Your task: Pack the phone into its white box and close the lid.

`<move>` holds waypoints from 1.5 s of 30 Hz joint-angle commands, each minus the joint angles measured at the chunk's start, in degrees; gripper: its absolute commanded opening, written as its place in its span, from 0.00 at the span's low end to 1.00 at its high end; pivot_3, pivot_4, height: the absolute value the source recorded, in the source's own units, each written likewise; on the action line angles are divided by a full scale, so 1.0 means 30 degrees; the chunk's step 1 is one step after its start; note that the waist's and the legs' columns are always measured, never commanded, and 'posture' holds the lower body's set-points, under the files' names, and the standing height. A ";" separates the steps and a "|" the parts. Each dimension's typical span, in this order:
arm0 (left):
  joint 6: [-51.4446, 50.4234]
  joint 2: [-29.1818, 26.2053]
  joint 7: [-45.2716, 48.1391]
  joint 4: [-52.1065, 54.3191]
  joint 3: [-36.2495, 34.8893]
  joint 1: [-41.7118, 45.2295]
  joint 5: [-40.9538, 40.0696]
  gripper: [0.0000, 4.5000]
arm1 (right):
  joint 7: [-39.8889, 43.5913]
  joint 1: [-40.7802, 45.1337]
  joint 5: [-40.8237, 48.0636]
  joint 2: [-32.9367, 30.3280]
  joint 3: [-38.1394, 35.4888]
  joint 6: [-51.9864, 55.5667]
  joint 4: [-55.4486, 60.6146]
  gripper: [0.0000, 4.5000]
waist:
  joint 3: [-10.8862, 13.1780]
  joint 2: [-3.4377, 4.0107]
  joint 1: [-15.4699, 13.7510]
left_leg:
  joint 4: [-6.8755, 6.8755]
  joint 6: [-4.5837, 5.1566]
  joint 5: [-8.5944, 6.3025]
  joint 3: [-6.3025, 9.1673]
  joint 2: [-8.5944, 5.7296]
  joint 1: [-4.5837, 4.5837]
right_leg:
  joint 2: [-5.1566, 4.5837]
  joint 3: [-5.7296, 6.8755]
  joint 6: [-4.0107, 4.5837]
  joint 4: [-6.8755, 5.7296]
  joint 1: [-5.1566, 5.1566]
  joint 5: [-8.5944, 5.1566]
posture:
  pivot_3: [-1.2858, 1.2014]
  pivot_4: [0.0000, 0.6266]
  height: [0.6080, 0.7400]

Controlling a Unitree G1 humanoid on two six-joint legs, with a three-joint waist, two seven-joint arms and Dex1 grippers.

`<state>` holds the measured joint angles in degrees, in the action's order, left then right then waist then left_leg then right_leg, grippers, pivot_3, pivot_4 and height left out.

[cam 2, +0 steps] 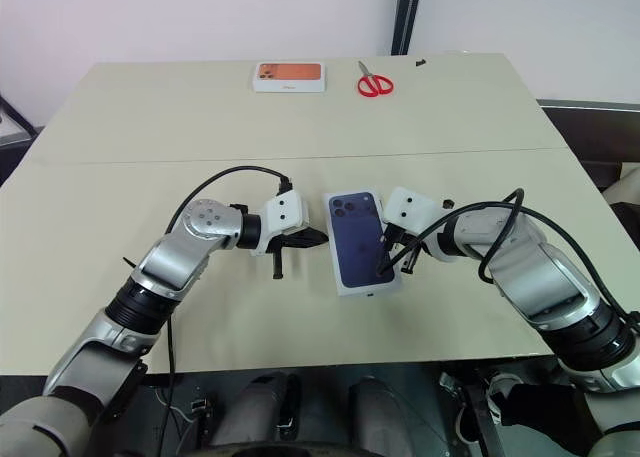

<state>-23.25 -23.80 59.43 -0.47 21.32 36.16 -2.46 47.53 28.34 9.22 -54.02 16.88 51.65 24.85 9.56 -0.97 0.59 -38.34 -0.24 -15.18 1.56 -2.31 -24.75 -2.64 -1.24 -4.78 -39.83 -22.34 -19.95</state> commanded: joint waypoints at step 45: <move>0.1069 -0.0905 -0.0127 -0.1966 -0.2346 0.0570 -0.1178 0.00 | 0.2365 -0.1819 0.0309 -0.1781 -0.3723 -0.3616 -0.0356 0.01 | -0.0002 -0.0001 0.0008 | -0.0015 -0.0004 0.0003 -0.0002 -0.0004 0.0003 | 0.0001 0.0000 0.0000 -0.0035 -0.0009 0.0000 | 0.52 0.24 1.00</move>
<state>-20.92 -26.09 58.94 -6.74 16.25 36.42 -4.55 53.93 22.66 9.33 -58.40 8.29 41.95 21.39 9.55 -0.97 0.61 -38.38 -0.25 -15.17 1.55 -2.32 -24.75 -2.63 -1.24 -4.78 -39.94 -22.36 -19.95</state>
